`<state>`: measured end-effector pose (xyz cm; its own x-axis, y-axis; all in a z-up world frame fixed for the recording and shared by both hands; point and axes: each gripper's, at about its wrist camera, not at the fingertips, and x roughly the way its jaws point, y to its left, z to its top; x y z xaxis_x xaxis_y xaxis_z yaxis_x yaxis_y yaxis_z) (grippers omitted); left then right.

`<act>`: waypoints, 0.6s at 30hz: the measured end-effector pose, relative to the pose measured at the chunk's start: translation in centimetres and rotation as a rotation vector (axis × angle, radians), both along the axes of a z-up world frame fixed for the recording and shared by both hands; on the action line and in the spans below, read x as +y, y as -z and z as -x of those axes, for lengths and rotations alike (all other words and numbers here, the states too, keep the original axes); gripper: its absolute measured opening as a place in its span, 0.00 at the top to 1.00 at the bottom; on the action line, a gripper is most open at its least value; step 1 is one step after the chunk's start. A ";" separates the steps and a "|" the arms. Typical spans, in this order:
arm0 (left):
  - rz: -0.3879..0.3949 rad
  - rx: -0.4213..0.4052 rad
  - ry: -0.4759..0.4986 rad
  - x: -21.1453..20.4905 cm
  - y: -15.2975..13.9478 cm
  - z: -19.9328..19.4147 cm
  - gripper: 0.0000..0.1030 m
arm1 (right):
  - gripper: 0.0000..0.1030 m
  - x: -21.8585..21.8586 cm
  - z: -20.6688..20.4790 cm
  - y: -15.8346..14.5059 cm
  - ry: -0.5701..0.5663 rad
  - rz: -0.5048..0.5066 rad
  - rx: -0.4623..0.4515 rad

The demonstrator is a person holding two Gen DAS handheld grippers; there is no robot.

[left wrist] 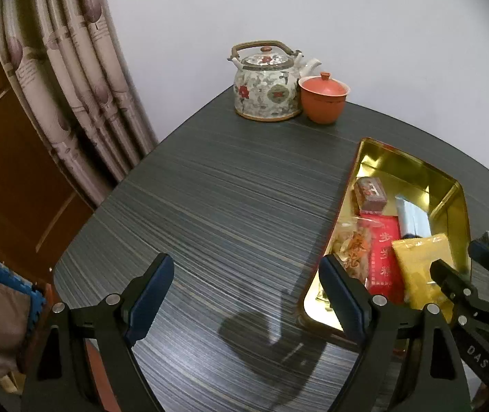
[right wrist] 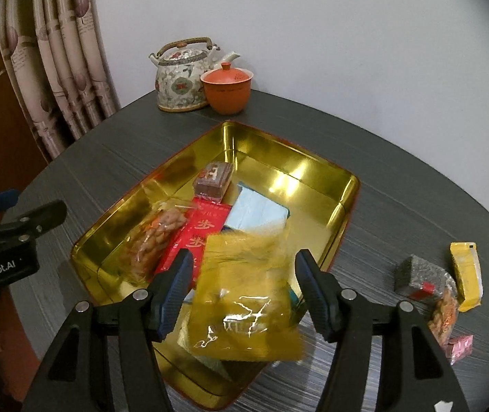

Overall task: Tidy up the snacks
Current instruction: 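Lower the yellow bag into the tin and open the right tool, then grasp the pink packet on the table with the right tool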

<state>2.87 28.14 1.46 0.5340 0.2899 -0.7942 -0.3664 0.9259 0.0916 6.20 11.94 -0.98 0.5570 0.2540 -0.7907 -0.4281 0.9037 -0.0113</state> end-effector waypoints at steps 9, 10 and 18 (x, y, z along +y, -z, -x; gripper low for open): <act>-0.010 0.009 0.016 -0.3 0.3 -0.1 0.16 | 0.33 -3.1 1.7 -1.5 0.029 -0.061 -0.044; -0.010 0.009 0.016 -0.3 0.3 -0.1 0.16 | 0.33 -3.9 1.9 -1.7 0.038 -0.061 -0.052; -0.008 0.016 0.016 -0.4 0.4 -0.1 0.16 | 0.33 -13.0 3.3 -1.4 0.184 0.003 -0.073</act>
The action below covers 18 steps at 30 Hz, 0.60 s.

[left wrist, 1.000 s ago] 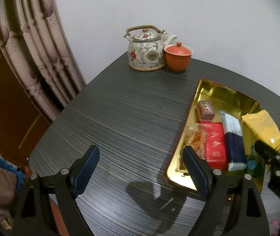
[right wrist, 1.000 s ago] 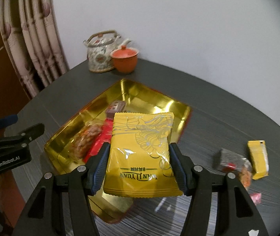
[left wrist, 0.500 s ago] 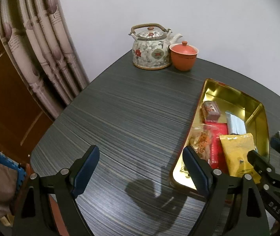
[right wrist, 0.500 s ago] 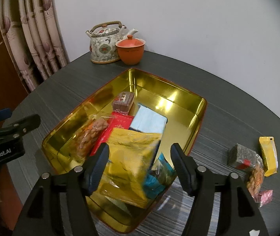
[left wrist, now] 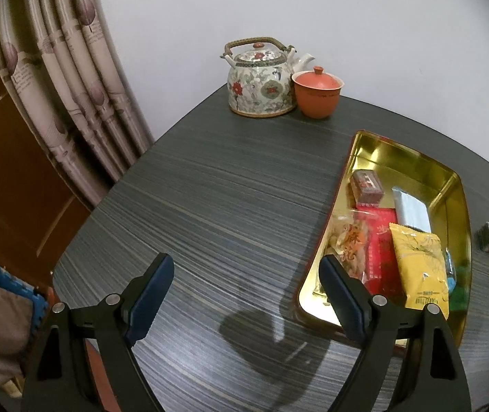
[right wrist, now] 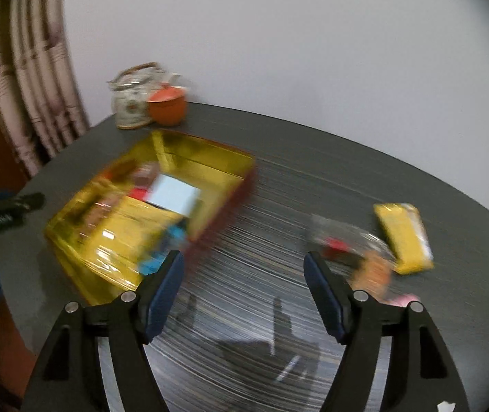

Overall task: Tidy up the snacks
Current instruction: 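Grasp the pink packet on the table with the right tool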

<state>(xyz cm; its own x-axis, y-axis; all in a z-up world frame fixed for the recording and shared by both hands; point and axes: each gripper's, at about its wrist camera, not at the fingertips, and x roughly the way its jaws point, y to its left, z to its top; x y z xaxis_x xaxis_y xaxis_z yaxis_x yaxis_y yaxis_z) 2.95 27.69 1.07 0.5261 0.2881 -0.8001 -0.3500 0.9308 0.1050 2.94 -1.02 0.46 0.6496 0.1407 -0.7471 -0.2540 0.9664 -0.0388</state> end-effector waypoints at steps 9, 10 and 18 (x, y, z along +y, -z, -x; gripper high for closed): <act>-0.016 0.008 0.001 -0.3 0.2 -0.1 0.16 | 0.33 -11.7 -1.1 2.3 0.301 -0.073 0.107; -0.016 0.009 -0.001 -0.3 0.2 -0.1 0.16 | 0.33 -12.2 -1.4 2.5 0.323 -0.099 0.117; -0.016 0.026 0.007 -0.1 0.6 -0.3 0.16 | 0.33 -12.0 -3.5 4.4 0.376 -0.070 0.142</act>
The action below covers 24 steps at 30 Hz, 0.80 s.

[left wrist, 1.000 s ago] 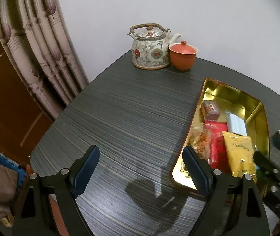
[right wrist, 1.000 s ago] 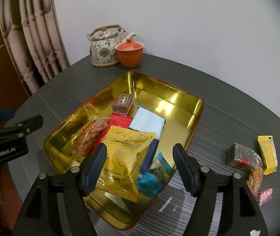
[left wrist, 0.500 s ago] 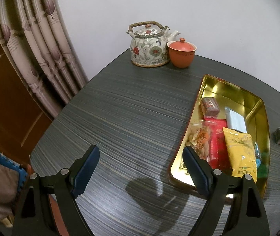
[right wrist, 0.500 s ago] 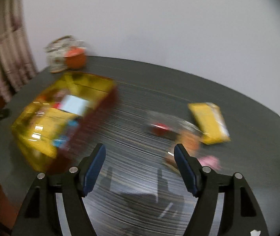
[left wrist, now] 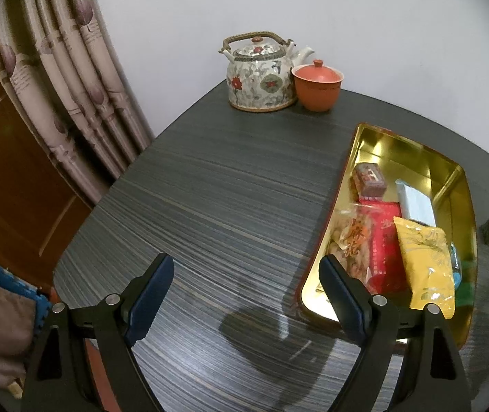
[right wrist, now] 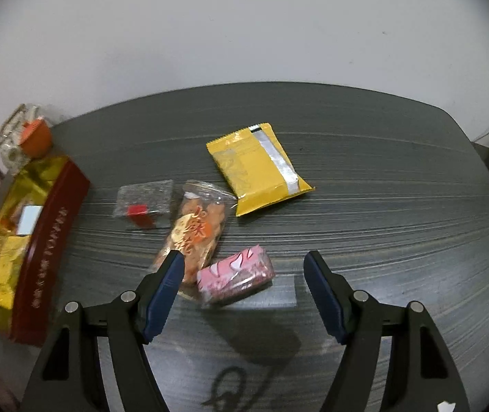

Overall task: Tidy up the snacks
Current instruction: 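Grasp the pink packet on the table with the right tool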

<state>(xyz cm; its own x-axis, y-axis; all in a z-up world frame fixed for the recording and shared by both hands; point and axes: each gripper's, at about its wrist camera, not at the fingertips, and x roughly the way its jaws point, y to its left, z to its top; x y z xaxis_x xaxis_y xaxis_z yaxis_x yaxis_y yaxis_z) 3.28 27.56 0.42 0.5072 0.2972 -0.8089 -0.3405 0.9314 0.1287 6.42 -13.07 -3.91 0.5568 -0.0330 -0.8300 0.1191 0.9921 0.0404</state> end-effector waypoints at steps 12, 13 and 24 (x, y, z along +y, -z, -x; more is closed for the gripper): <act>-0.004 0.001 0.000 -0.1 0.2 -0.1 0.16 | 0.35 -4.9 2.7 1.6 0.007 0.134 0.022; -0.005 0.000 -0.001 -0.1 0.1 -0.1 0.16 | 0.35 -5.3 2.6 1.7 0.012 0.126 0.021; -0.053 -0.041 0.049 -1.7 -0.4 0.3 0.16 | 0.77 -5.7 0.9 2.6 0.022 0.064 -0.018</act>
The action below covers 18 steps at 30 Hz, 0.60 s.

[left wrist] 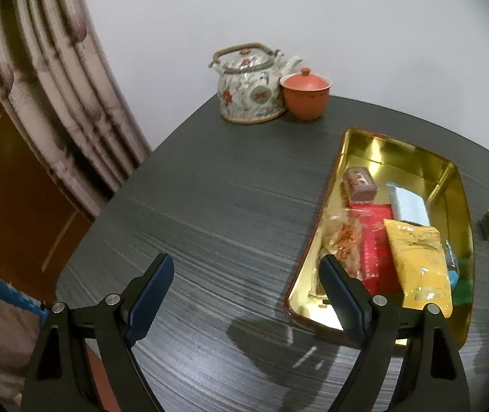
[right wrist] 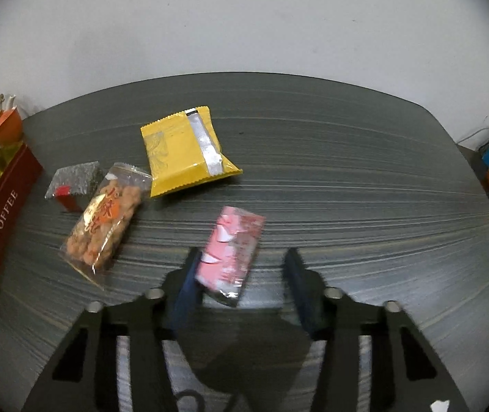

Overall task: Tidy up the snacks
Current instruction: 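Grasp the pink packet on the table with the right tool, then lift the pink packet off the table with the right tool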

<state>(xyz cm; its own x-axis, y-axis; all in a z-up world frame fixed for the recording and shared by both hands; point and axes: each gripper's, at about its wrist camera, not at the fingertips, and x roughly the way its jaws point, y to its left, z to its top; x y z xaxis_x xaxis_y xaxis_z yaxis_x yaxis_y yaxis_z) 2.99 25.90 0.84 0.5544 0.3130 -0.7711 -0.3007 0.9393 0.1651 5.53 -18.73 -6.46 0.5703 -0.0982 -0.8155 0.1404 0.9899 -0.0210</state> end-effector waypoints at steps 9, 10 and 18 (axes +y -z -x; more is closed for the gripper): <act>-0.036 -0.028 0.211 -5.2 -1.2 0.4 0.16 | 0.80 -3.4 0.0 0.2 0.001 0.020 -0.029; -0.045 -0.029 0.243 -6.0 -1.5 0.6 0.16 | 0.80 -4.1 0.0 0.2 0.006 0.020 -0.032; -0.029 -0.017 0.480 -13.9 -2.9 -0.8 0.16 | 0.80 -7.3 0.3 0.4 -0.001 0.039 -0.048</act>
<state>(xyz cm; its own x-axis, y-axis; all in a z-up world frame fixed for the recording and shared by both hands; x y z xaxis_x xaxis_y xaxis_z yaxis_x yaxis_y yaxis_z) 3.82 12.01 3.77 0.6542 0.0401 -0.7553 0.1627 0.9678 0.1922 5.24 -25.98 -6.85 0.6085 -0.1292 -0.7830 0.1414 0.9885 -0.0533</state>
